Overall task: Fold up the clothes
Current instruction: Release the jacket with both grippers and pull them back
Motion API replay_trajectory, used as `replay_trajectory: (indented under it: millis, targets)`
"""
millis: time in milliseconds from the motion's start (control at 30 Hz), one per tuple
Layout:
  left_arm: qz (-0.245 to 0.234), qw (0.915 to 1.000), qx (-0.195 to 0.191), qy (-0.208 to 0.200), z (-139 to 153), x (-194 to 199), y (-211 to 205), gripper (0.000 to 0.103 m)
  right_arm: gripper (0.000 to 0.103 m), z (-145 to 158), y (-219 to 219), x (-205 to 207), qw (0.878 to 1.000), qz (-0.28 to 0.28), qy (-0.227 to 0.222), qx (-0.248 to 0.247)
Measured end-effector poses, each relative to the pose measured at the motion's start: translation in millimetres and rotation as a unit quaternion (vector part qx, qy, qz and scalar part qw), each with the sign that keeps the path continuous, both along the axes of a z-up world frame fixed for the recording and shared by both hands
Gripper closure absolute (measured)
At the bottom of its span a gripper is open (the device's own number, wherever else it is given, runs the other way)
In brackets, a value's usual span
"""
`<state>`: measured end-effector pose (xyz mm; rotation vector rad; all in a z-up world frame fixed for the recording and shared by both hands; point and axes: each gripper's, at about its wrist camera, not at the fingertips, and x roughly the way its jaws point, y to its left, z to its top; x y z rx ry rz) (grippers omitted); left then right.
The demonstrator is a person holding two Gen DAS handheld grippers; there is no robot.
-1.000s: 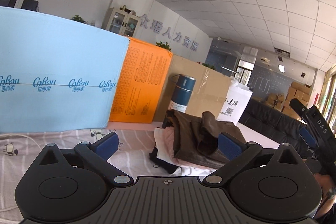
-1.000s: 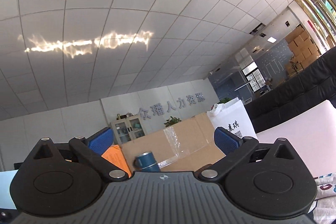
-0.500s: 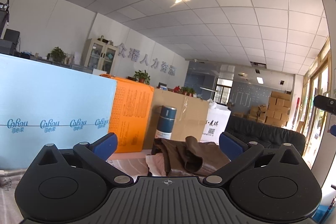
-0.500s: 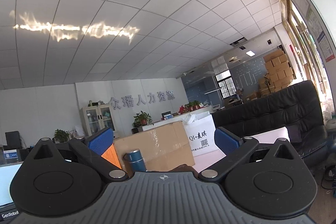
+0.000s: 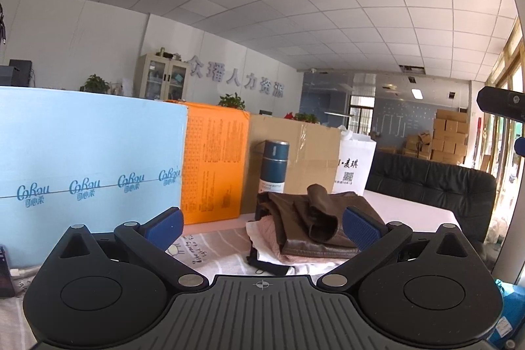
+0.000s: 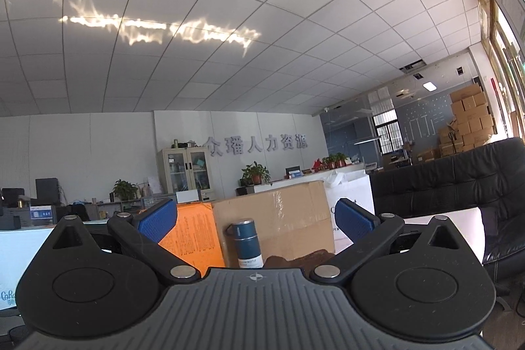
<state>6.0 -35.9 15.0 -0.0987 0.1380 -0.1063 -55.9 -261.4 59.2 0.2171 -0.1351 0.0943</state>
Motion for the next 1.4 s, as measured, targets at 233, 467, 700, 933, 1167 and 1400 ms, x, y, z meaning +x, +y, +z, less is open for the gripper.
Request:
replay_trajectory:
  millis: [233, 467, 700, 933, 1167, 1400]
  targets:
    - [-0.014, 0.9997, 0.018, 0.009, -9.8, 2.2, -8.0, 0.000, 0.000, -35.7, -17.3, 28.3, 0.997, -0.025, 0.077, -0.004]
    - [-0.017, 0.9998, -0.006, -0.003, -4.0, -4.0, 2.6, 0.000, 0.000, -64.8, -24.7, 67.1, 0.987, -0.047, 0.141, 0.052]
    - [0.006, 0.9994, -0.035, 0.007, -1.6, 1.7, 16.7, 0.000, 0.000, -76.9, 4.7, 96.8, 0.983, -0.036, 0.179, 0.032]
    - [0.057, 0.9972, -0.032, 0.037, -7.4, 11.5, 25.0, 0.000, 0.000, -81.0, 18.2, 105.4, 0.982, -0.020, 0.187, 0.008]
    - [0.061, 0.9970, -0.028, 0.039, -8.6, 10.8, 25.4, 0.000, 0.000, -82.7, 13.8, 106.3, 0.982, -0.024, 0.189, 0.014]
    - [0.050, 0.9971, -0.030, 0.049, -11.1, 12.2, 25.2, 0.000, 0.000, -84.6, 10.8, 107.8, 0.979, -0.030, 0.199, 0.015]
